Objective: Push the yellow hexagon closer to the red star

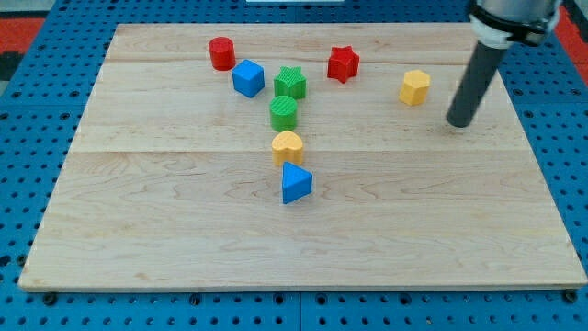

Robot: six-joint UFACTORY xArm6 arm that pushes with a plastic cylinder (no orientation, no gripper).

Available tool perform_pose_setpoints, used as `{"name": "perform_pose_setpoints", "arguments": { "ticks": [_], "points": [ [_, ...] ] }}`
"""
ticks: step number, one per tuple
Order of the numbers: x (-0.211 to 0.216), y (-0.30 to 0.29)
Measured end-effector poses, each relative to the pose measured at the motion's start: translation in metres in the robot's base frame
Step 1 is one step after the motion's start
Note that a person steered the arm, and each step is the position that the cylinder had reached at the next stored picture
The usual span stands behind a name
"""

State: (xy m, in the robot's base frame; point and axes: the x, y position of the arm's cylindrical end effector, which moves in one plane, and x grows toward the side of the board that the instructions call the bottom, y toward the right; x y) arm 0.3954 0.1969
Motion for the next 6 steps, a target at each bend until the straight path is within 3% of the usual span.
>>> {"name": "perform_pose_setpoints", "arguments": {
  "ticks": [3,6],
  "points": [
    [-0.123,-0.052],
    [-0.191,-0.074]
  ]
}}
